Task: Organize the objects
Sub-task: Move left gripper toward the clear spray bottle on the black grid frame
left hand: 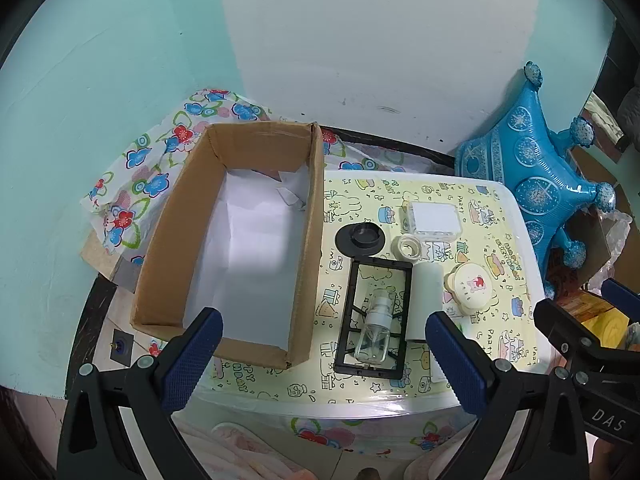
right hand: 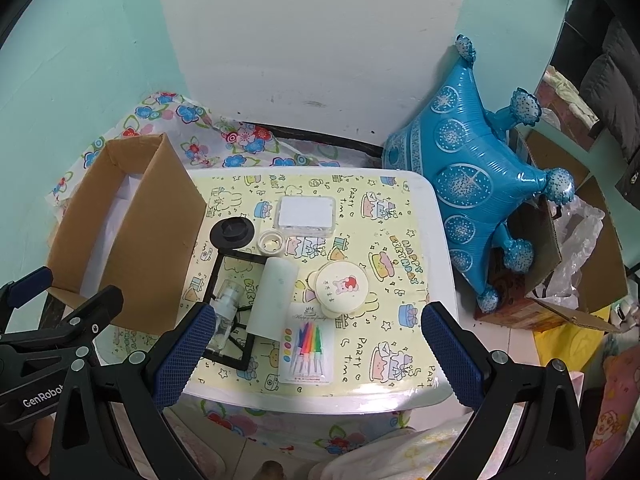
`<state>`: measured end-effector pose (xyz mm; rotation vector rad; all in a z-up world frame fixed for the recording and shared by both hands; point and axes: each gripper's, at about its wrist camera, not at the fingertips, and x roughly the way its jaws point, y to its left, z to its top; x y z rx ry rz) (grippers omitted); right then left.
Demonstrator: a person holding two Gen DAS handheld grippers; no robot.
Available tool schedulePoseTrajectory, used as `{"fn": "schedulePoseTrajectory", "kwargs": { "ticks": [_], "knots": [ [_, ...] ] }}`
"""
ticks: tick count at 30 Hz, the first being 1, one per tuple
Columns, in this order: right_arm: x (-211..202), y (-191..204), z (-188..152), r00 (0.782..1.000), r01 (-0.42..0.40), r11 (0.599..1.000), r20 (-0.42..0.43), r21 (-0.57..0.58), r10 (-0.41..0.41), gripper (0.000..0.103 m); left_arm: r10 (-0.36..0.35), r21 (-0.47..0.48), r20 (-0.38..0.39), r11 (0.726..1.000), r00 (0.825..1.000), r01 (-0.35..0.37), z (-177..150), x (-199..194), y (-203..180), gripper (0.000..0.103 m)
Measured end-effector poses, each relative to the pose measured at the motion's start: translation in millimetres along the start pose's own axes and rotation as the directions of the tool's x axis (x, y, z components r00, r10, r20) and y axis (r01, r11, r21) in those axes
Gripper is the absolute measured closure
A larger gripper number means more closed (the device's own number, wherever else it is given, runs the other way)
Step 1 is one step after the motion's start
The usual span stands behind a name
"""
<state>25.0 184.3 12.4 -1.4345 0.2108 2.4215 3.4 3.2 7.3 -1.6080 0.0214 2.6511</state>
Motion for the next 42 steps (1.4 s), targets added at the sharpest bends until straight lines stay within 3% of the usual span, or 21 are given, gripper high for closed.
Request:
{"fn": "schedulePoseTrajectory", "kwargs": {
  "ticks": [13, 20, 24, 29, 42],
  "knots": [
    [0, 4, 3, 1.0, 0.012, 1.0, 0.004, 0.019, -0.012, 0.0, -0.015, -0.003, 0.004, 1.0, 1.0, 0.015, 2, -2, 4, 0.001],
    [2, -3, 0, 1.0, -0.025, 0.999, 0.005, 0.023, 0.025, 0.0, -0.059, 0.015, 0.005, 0.998, 0.998, 0.059, 0, 0, -1, 0.001],
    [6, -8, -7, 0.999, -0.047, 0.999, -0.003, -0.007, 0.047, 0.0, -0.1, 0.032, 0.0, 0.995, 0.995, 0.1, -2, 5, -10, 0.001],
    [11, -21, -17, 1.0, 0.018, 0.999, 0.008, -0.043, -0.018, 0.0, -0.133, 0.072, 0.004, 0.989, 0.991, 0.132, -8, 10, -27, 0.001],
    [42, -68, -29, 0.999, 0.032, 0.998, -0.019, 0.062, -0.031, 0.0, -0.151, 0.161, 0.004, 0.976, 0.989, 0.148, -26, 44, -71, 0.0]
  ]
}}
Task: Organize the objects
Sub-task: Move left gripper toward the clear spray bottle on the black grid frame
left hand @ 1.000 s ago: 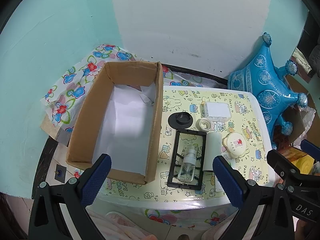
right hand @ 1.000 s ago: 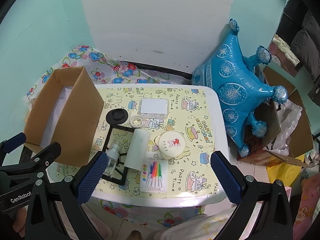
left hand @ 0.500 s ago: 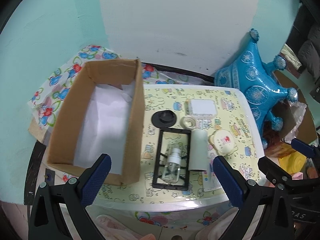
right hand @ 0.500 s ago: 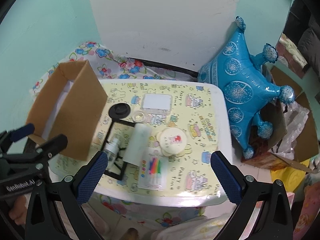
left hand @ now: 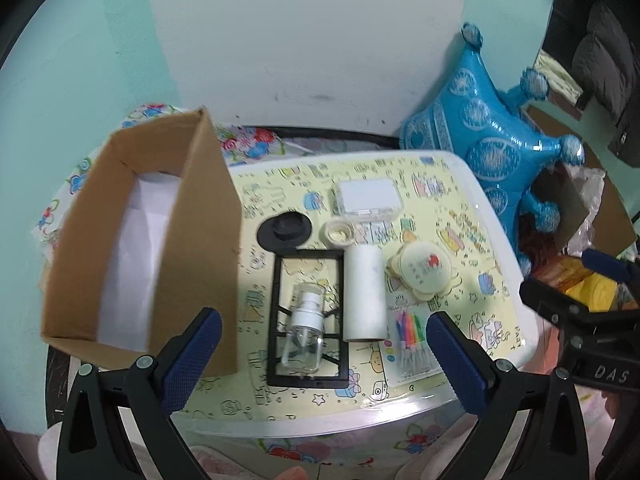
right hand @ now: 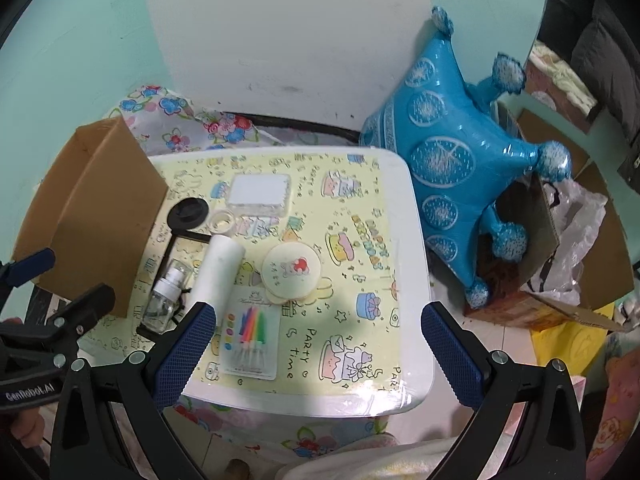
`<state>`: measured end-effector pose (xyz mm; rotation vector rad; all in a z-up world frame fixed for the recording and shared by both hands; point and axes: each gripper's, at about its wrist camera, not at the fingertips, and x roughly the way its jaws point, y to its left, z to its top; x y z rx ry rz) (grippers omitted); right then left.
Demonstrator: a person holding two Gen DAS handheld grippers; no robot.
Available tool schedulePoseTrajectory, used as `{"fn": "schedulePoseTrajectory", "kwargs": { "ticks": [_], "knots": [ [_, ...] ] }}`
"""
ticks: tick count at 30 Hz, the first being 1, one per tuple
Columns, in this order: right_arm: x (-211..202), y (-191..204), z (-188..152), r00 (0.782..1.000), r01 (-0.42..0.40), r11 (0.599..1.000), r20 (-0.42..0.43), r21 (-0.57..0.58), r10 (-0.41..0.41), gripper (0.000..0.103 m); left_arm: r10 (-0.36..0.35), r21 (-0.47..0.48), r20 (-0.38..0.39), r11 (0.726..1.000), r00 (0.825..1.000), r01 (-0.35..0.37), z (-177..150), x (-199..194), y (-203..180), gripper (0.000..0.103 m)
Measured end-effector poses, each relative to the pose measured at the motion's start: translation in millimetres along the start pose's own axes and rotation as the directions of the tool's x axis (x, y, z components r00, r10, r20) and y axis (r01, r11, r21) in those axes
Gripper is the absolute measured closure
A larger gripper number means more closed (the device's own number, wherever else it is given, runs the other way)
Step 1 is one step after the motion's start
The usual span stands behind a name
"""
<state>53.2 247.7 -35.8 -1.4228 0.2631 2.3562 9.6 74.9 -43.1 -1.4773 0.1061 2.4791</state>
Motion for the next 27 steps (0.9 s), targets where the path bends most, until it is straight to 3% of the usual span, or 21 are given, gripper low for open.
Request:
{"fn": "schedulePoseTrajectory", "kwargs": {
  "ticks": [6, 16, 21, 27],
  "knots": [
    [28, -1, 2, 0.999, 0.019, 1.0, -0.033, -0.014, -0.019, 0.0, -0.015, 0.002, -0.032, 1.0, 0.999, 0.015, -6, 29, -4, 0.0],
    [75, 8, 12, 0.996, -0.018, 1.0, -0.084, -0.008, 0.018, 0.0, 0.037, 0.033, -0.087, 0.999, 0.996, -0.035, -13, 74, -4, 0.0],
    [99, 17, 15, 0.995, -0.008, 0.997, -0.101, -0.081, 0.0, 0.0, 0.078, 0.072, -0.096, 0.995, 0.992, -0.071, -19, 92, -7, 0.0],
    [127, 26, 17, 0.99, -0.023, 0.988, -0.139, -0.155, 0.002, 0.0, 0.062, 0.07, -0.105, 0.996, 0.993, -0.054, -28, 106, -4, 0.0]
  ]
}}
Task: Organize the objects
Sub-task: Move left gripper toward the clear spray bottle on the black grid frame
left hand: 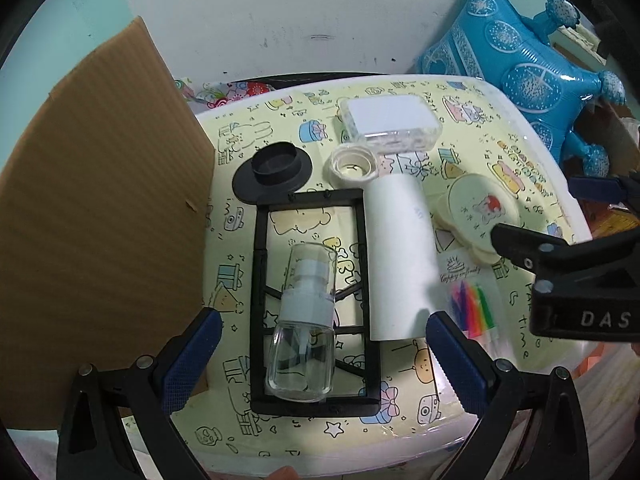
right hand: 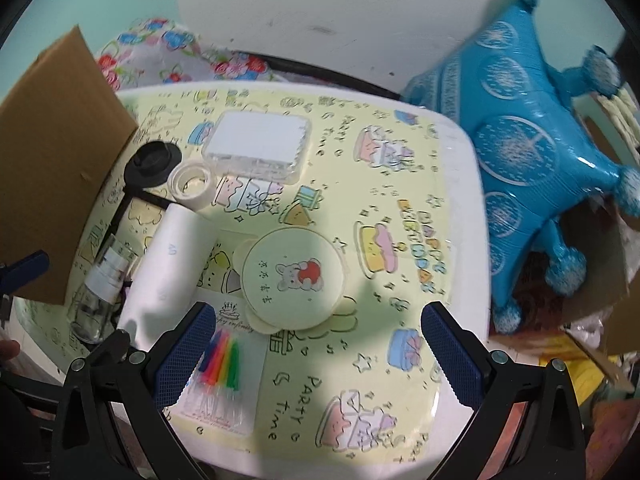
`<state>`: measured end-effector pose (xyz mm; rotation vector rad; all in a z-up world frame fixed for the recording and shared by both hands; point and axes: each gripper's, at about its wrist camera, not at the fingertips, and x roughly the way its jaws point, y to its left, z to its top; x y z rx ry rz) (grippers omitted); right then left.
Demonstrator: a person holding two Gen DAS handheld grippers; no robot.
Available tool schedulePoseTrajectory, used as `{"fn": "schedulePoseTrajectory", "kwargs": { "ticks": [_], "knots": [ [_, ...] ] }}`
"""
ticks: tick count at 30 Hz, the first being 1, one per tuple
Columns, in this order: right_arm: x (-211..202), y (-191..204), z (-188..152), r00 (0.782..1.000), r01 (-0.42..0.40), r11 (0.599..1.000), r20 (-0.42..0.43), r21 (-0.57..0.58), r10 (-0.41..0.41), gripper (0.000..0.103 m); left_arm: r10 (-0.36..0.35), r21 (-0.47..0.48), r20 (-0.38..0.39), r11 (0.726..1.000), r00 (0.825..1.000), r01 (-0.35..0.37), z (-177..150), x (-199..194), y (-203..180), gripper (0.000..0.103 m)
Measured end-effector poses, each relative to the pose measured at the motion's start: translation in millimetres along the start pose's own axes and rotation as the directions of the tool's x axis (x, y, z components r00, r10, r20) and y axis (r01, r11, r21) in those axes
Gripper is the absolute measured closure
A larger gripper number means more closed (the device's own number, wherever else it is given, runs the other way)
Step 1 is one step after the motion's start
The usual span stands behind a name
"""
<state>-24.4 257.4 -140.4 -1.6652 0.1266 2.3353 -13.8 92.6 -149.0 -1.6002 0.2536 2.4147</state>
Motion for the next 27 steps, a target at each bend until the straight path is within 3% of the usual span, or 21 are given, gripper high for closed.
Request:
{"fn": "schedulePoseTrajectory", "kwargs": {
  "ticks": [15, 27],
  "knots": [
    [44, 10, 9, 0.998, -0.008, 0.998, -0.063, -0.059, 0.004, 0.0, -0.045, -0.038, 0.05, 0.998, 0.998, 0.047, -3, 1, 11, 0.0],
    [52, 8, 10, 0.997, -0.001, 0.999, -0.083, -0.047, -0.003, 0.0, -0.044, 0.037, 0.022, 0.998, 0.999, 0.043, -17, -1, 10, 0.005]
  ]
}}
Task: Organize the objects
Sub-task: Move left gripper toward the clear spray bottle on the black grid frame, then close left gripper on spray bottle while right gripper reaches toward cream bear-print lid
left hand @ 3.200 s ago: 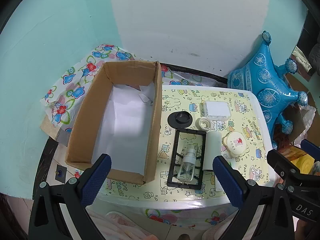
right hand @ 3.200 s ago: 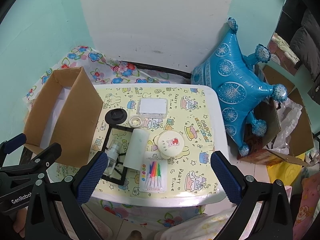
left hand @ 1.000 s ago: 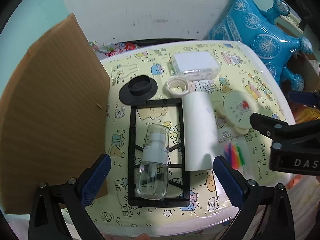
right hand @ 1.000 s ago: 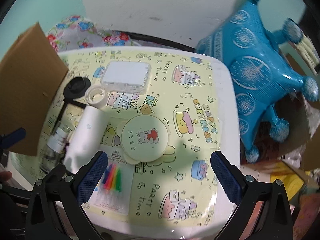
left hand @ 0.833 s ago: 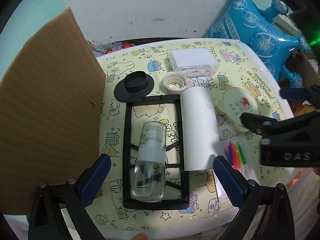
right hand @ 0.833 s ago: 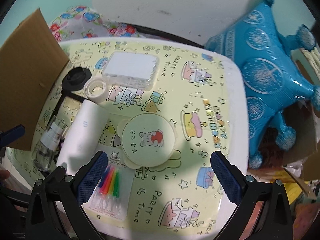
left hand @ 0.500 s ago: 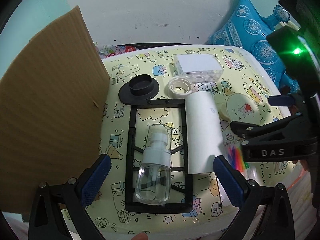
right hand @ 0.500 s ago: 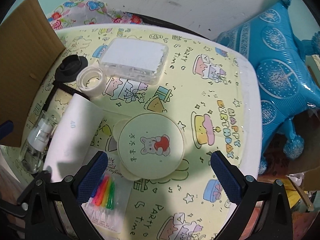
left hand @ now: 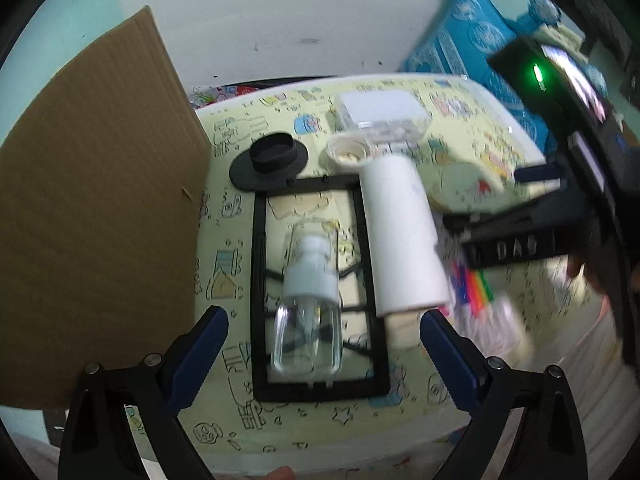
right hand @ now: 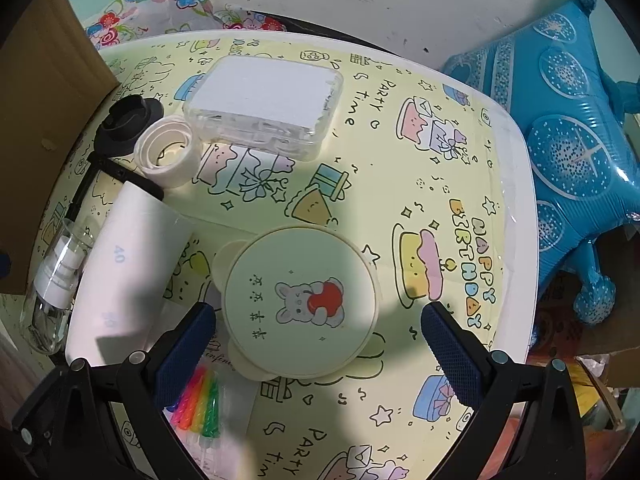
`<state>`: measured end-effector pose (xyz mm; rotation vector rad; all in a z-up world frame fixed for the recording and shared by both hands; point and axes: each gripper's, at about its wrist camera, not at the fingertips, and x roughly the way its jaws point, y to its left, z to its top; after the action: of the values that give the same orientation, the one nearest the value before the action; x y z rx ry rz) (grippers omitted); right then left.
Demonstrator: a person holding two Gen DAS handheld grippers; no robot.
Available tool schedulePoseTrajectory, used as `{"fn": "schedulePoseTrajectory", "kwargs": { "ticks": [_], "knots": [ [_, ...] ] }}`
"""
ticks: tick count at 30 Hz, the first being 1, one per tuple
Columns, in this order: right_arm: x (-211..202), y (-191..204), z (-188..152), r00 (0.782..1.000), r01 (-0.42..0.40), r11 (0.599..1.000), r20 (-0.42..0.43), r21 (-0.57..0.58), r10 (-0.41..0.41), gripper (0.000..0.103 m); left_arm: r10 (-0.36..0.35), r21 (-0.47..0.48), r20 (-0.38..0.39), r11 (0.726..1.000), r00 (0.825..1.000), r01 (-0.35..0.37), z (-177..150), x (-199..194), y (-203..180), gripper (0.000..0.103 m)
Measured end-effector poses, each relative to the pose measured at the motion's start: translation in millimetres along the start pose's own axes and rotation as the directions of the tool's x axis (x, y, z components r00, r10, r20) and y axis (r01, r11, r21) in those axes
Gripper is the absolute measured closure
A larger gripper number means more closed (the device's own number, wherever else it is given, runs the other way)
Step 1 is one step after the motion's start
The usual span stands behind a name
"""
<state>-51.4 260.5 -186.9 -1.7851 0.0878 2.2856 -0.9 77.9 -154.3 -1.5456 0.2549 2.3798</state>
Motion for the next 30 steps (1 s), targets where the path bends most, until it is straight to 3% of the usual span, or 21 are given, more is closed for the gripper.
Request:
{"fn": "schedulePoseTrajectory", "kwargs": {
  "ticks": [3, 8, 18, 26, 28, 30],
  "knots": [
    [1, 1, 0, 1.0, 0.002, 1.0, 0.0, 0.003, -0.002, 0.0, 0.042, 0.025, -0.004, 0.999, 0.999, -0.042, -1, 10, -3, 0.008],
    [6, 4, 4, 1.0, 0.003, 1.0, 0.006, 0.0, -0.003, 0.0, 0.025, -0.025, -0.036, 0.999, 0.999, -0.026, 5, 23, 7, 0.016],
    [11, 4, 3, 0.999, -0.045, 0.999, 0.0, 0.029, 0.045, 0.002, -0.058, 0.007, -0.045, 0.998, 0.997, 0.058, 4, 25, 1, 0.056],
    [10, -1, 4, 0.998, -0.058, 0.998, 0.001, 0.029, 0.058, 0.005, -0.068, -0.002, -0.049, 0.998, 0.996, 0.068, 5, 25, 3, 0.059],
    [10, -1, 6, 0.998, -0.06, 0.998, 0.001, 0.024, 0.06, 0.008, -0.058, 0.004, -0.048, 0.998, 0.997, 0.058, 5, 24, 3, 0.059],
    [6, 2, 6, 0.998, -0.062, 0.998, 0.008, 0.012, 0.062, 0.018, -0.044, 0.01, -0.045, 0.999, 0.998, 0.044, 6, 23, 3, 0.06]
  ]
}}
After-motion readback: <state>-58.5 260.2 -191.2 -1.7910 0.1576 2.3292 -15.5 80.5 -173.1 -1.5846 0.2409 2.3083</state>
